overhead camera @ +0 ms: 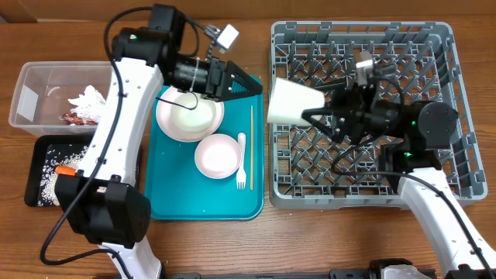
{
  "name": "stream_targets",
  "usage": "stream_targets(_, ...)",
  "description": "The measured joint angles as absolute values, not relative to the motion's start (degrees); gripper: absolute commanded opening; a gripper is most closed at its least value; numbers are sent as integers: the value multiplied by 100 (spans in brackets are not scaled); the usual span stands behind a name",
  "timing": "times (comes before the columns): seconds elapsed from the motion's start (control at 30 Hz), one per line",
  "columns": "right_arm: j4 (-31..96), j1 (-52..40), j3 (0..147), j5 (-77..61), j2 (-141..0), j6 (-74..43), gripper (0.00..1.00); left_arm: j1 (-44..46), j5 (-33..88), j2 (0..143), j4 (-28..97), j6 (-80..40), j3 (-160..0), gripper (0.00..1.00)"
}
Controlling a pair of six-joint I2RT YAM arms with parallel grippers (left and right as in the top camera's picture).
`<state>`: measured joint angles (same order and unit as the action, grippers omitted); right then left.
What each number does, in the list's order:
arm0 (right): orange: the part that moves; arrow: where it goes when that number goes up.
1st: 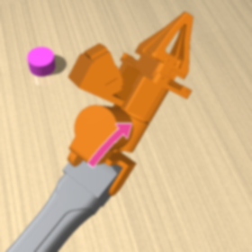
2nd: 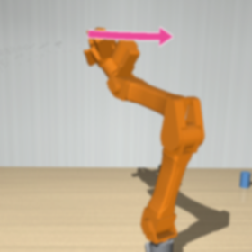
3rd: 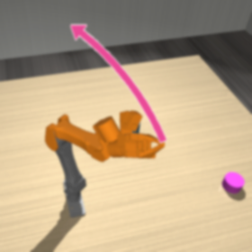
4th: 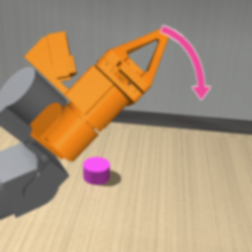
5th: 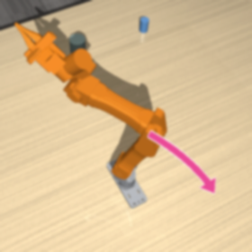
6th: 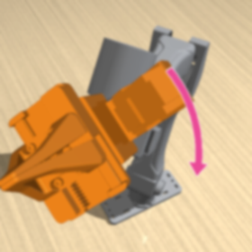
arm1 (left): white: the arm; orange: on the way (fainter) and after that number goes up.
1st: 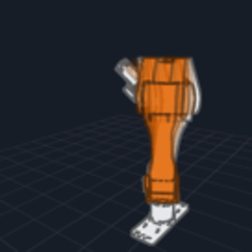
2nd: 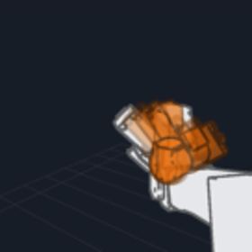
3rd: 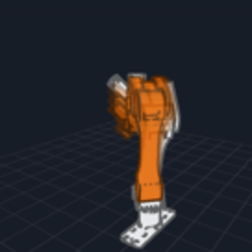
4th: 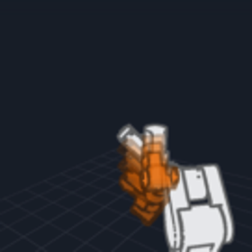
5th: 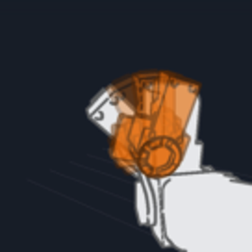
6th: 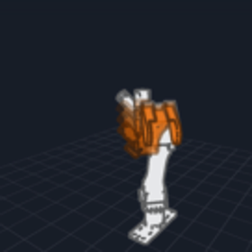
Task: Sort waste into correct bins and load items into the dishwasher rack
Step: 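Lift the white cup with the right gripper toward the rack's far edge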
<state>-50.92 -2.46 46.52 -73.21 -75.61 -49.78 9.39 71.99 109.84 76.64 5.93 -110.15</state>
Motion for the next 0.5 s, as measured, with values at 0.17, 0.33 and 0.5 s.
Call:
stream_targets(0.17,-4442,307,5275,-7441,-7568,-5210,38,773,6667,10984,7658,456,-11015,58)
stream_targets(0.33,-3304,882,6226,-7478,-7581,-5288,38,777,5933,10984,7448,395,-11015,72)
stream_targets(0.5,-2569,1413,6895,-7472,-7618,-5216,38,777,5221,10984,7207,397,-11015,100)
